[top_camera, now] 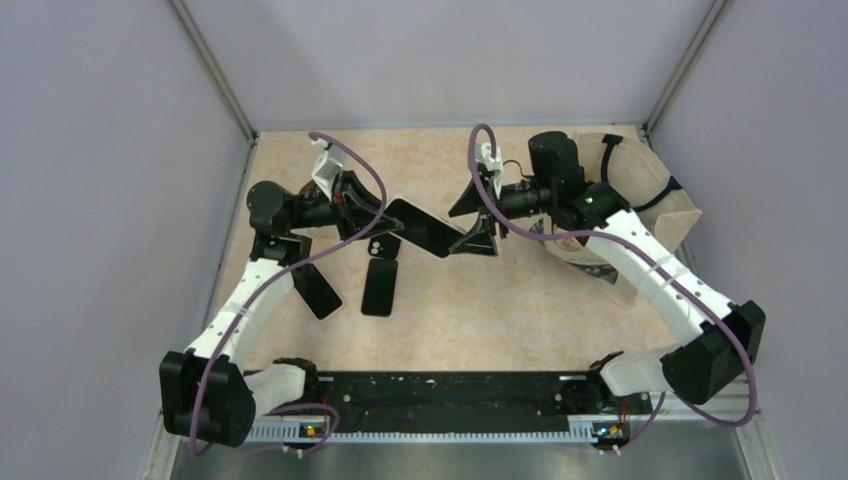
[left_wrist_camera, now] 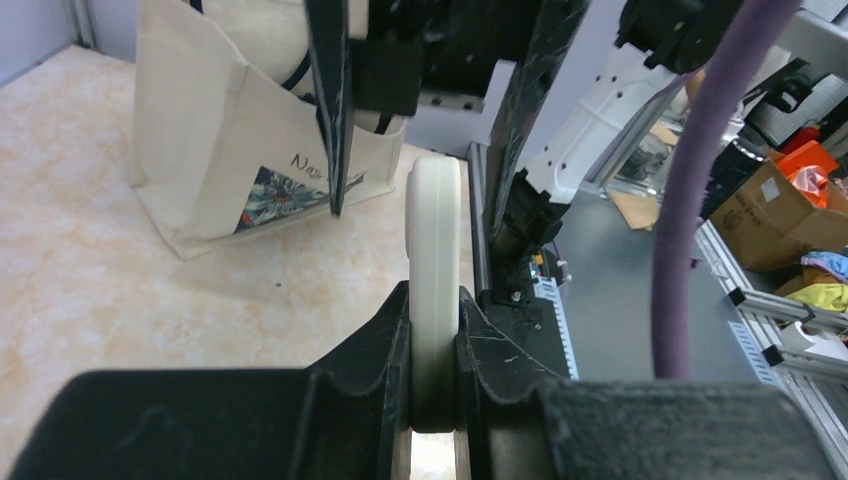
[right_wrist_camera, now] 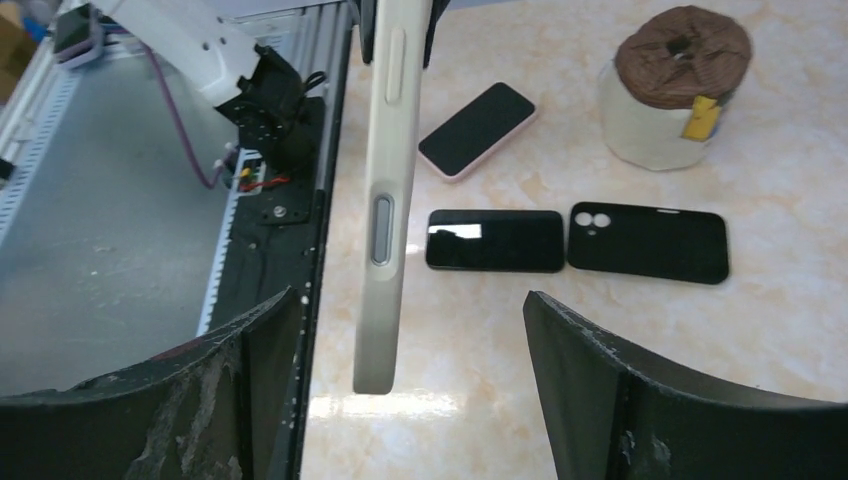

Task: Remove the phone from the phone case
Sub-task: Adjust the phone.

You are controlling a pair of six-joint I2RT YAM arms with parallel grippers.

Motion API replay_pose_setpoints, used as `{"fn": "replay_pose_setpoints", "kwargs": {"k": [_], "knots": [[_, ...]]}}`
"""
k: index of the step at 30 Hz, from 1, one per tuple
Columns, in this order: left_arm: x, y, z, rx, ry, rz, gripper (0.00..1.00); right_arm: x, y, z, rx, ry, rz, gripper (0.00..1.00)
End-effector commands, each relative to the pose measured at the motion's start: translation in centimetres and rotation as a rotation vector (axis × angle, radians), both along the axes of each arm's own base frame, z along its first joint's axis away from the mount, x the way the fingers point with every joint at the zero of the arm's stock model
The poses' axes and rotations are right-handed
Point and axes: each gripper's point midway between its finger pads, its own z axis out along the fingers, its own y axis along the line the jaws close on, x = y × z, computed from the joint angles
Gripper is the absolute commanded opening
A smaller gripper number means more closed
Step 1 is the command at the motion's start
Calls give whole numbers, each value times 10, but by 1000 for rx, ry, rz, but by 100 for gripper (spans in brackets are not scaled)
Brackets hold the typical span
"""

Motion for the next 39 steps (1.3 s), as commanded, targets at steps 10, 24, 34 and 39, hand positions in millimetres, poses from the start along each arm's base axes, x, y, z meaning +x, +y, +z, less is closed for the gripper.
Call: {"fn": "replay_pose_setpoints", "kwargs": {"k": [10, 24, 34, 39], "knots": [[-5, 2, 31, -115, -58, 48, 0, -4, 16, 5, 62, 118, 153, 68], [6, 3, 17, -78, -43, 146, 0, -4, 22, 1, 55, 122, 137, 55], [8, -1, 13, -74, -16, 164, 0, -11, 37, -9, 30, 138, 162, 42], [9, -2, 10, -65, -10, 168, 0, -14, 40, -14, 25, 150, 179, 20]]}}
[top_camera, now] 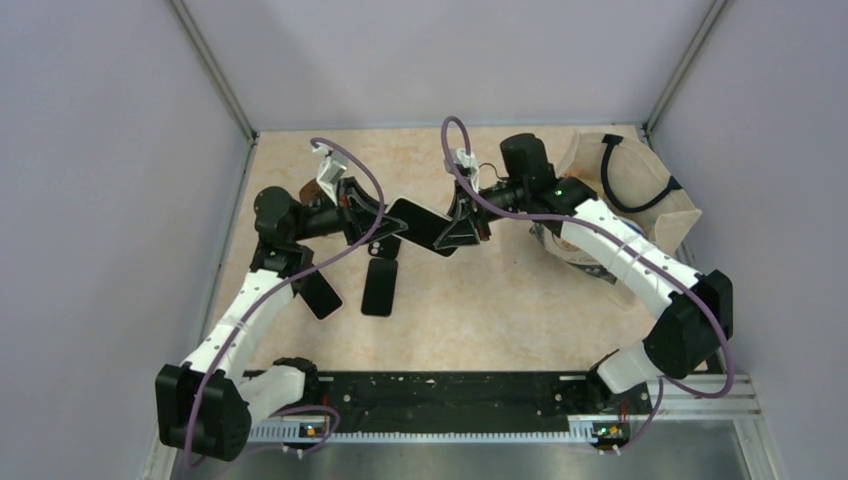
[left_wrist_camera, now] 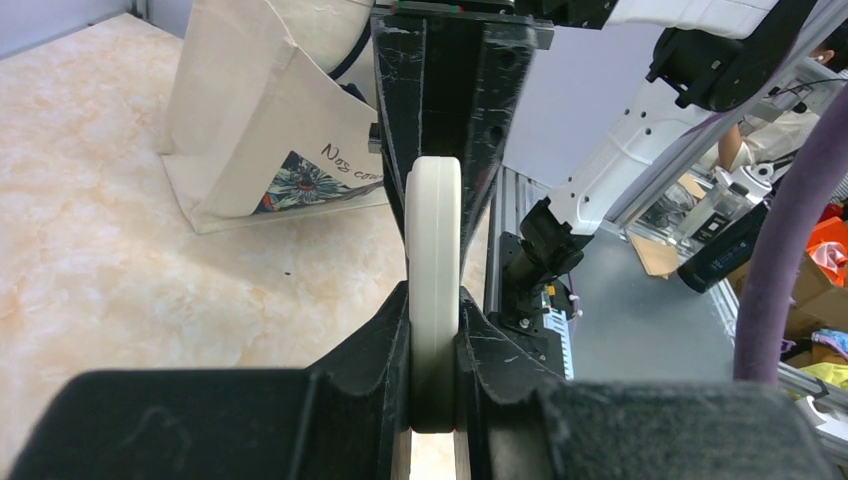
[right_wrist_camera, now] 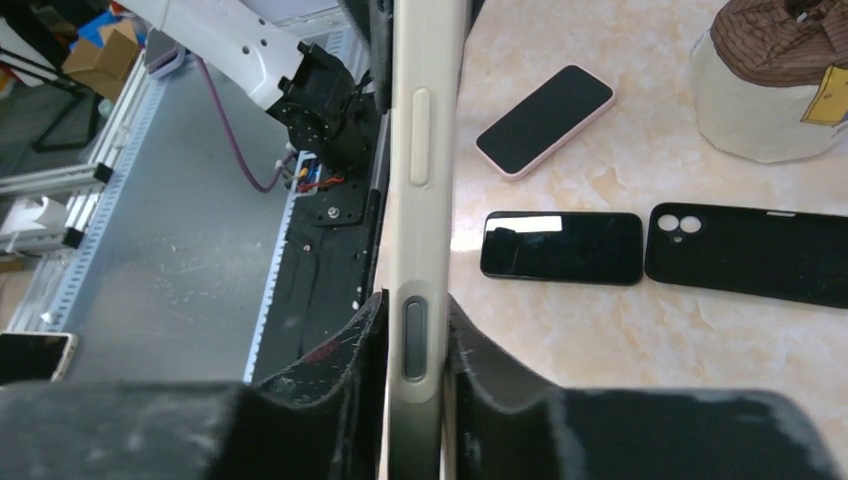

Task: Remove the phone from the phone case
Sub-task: Adjust the phone.

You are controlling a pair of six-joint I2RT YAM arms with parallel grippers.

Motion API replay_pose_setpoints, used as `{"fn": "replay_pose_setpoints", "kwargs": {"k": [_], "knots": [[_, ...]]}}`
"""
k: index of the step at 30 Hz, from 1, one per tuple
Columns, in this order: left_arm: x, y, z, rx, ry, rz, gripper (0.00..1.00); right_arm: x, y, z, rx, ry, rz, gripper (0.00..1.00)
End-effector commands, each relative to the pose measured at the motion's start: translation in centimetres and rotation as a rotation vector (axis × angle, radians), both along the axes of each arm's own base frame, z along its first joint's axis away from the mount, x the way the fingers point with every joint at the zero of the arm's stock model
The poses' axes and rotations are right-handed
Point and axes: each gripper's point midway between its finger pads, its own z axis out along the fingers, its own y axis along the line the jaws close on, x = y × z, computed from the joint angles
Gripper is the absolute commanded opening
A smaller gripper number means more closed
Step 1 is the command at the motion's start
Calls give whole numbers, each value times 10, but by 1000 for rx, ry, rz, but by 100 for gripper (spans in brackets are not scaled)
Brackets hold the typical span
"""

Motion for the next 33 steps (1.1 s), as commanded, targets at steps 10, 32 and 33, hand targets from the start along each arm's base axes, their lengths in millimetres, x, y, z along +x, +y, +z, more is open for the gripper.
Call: {"fn": "replay_pose_setpoints", "kwargs": {"k": [10, 32, 33], "knots": [[0, -1, 9, -4, -92, 38, 47, -7, 1, 13, 27, -102, 21, 0], [37, -20, 6, -52, 202, 10, 44, 4, -1, -8, -105, -297, -60, 0], [38, -20, 4, -51, 209, 11, 41, 4, 0, -10, -111, -303, -62, 0]]}}
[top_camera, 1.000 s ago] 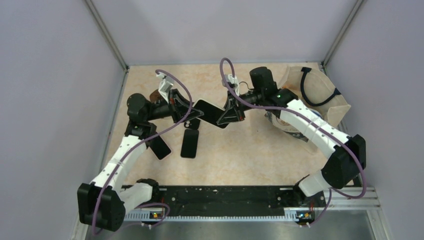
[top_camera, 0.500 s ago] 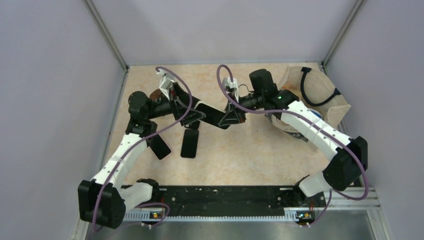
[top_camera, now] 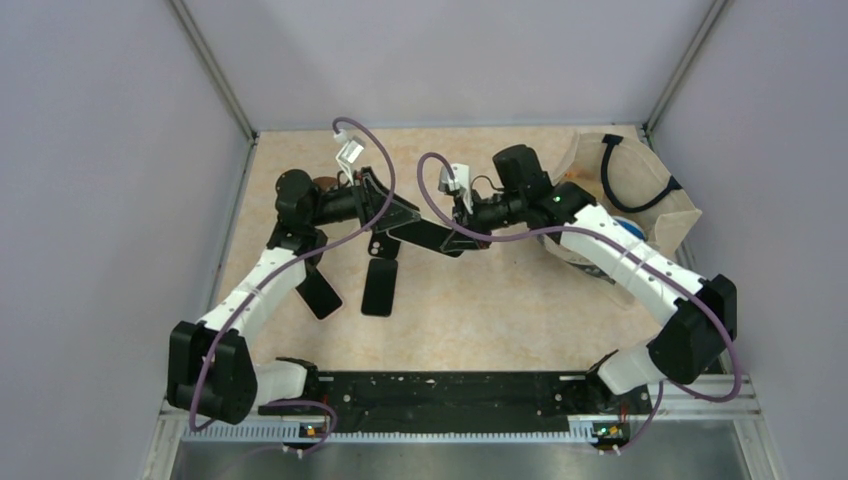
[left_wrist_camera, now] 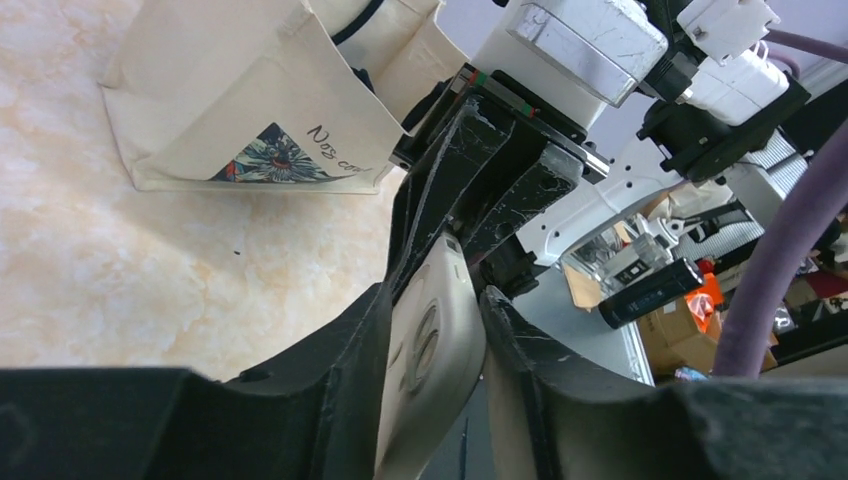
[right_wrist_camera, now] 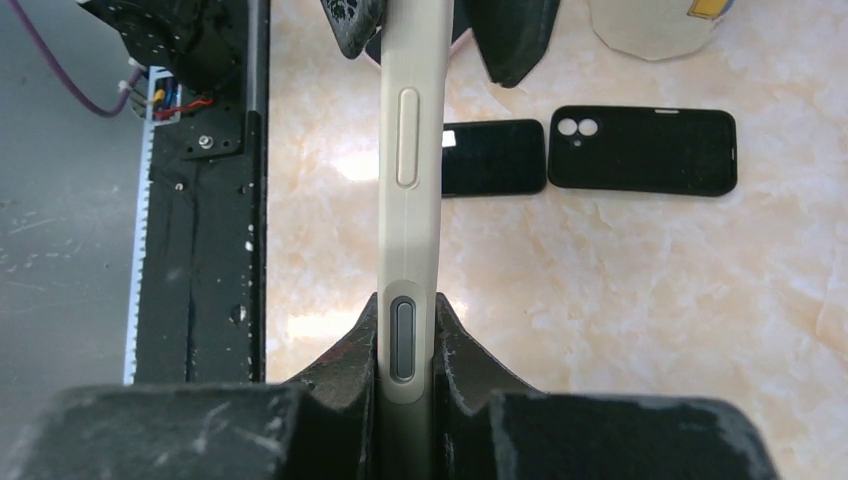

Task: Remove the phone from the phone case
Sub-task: Adjust the phone.

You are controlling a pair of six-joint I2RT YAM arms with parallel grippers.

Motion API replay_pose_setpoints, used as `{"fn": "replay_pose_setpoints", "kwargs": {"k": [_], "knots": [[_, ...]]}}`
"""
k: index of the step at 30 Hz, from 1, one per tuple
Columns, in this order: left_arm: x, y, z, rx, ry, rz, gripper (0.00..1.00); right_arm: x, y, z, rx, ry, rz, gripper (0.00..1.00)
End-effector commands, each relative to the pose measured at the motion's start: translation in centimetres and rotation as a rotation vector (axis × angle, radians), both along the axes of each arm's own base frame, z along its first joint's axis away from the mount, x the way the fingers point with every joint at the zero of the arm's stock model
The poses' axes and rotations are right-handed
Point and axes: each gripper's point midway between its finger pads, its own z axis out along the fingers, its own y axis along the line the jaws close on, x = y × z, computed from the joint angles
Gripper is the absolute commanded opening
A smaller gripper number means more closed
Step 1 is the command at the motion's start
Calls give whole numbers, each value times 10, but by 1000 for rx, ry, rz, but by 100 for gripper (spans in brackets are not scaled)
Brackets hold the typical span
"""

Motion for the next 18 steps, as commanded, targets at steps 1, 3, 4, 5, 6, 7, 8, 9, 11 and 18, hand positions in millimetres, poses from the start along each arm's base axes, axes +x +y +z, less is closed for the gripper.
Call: {"fn": "replay_pose_setpoints", "kwargs": {"k": [1, 3, 4, 5, 6, 7, 8, 9, 11, 18], "knots": [[8, -2, 18, -26, -49, 29, 37, -14, 12, 27, 63, -127, 83, 0], [8, -3, 16, -22, -34, 26, 20, -13, 12, 26, 57, -137, 79, 0], [8, -4, 14, -20, -25, 24, 10, -12, 12, 26, 53, -146, 74, 0], [9, -5, 12, -16, -14, 21, 1, -12, 12, 26, 50, -153, 73, 0], [9, -5, 10, -13, 2, 20, 0, -12, 12, 25, 48, -160, 72, 0], [8, -6, 7, -9, 21, 16, 0, -11, 12, 26, 46, -167, 70, 0], [8, -6, 4, -8, 44, 10, 0, -11, 12, 27, 45, -176, 70, 0], [8, -7, 1, -7, 69, 4, 0, -11, 12, 27, 39, -190, 71, 0], [5, -8, -3, -16, 129, -18, 0, -12, 12, 26, 12, -238, 75, 0], [5, -9, -24, -40, 335, -28, 0, -2, 12, 25, -90, -430, 44, 0]]}}
